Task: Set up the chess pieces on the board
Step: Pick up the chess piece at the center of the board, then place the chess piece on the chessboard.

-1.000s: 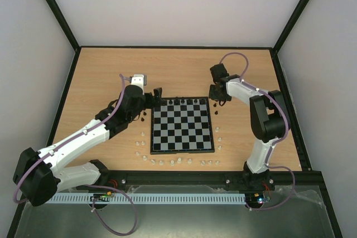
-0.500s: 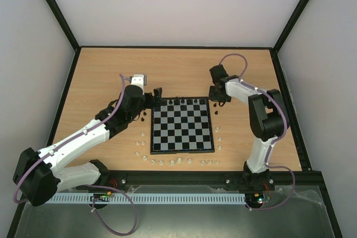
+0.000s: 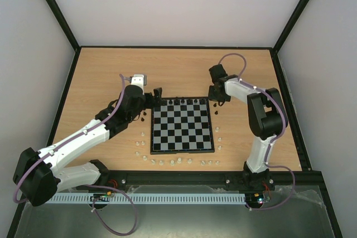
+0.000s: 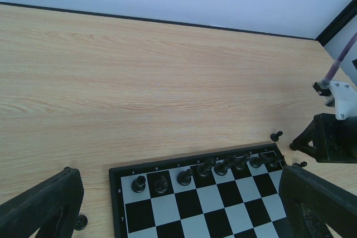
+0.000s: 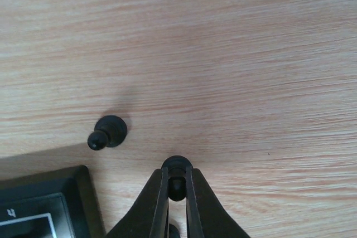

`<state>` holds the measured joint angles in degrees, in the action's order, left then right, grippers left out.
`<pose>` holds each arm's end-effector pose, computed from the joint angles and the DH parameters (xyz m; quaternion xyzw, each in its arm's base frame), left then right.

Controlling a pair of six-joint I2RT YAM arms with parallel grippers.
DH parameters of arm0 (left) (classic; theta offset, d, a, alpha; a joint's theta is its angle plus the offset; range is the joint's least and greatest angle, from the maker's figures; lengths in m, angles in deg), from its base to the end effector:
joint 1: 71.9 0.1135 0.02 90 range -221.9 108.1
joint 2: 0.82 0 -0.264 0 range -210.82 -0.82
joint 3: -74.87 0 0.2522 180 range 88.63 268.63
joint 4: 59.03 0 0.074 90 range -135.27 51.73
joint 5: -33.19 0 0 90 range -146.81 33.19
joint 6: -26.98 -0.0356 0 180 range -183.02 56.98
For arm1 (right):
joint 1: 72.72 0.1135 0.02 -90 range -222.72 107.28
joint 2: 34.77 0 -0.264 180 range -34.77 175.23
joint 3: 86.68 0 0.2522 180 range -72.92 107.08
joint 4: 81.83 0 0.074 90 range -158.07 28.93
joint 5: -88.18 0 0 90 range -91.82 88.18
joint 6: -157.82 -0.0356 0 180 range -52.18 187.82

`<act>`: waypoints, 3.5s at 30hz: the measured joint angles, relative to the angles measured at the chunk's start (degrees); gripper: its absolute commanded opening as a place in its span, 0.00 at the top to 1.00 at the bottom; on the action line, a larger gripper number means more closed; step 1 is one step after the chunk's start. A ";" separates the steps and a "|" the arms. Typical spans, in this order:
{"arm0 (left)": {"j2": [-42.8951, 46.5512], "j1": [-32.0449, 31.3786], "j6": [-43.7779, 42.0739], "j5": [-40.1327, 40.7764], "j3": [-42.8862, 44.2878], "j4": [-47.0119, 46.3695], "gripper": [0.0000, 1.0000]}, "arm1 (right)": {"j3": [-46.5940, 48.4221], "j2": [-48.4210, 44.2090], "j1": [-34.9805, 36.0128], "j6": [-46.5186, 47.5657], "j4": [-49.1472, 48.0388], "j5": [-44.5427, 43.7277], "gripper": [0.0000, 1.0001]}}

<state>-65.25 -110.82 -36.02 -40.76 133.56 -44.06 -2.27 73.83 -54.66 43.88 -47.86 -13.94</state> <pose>0.2071 -0.1546 0.2882 0.0057 0.8185 -0.2099 0.5348 0.3747 0.1143 0.1679 0.0780 0.9535 0.0030 0.2910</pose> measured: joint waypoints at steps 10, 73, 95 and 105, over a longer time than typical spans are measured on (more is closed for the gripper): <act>0.00 0.00 0.00 0.00 -0.02 0.00 0.01 | 0.13 -0.66 0.00 0.17 -0.07 0.35 0.99; 2.23 0.00 0.26 2.21 -0.76 0.00 0.01 | 8.41 1.14 20.70 -0.92 6.60 5.62 0.96; 2.23 0.00 0.26 2.45 -0.76 -0.02 0.01 | 9.64 3.91 21.62 -0.44 6.99 5.79 0.86; 2.23 0.00 0.26 2.47 -0.76 -0.02 0.01 | 9.64 3.39 21.99 -0.37 7.41 5.79 0.74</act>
<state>-63.02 -110.82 -35.75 -38.29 132.79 -44.08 7.37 77.21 -32.67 43.51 -40.45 -8.14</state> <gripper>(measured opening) 0.988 0.210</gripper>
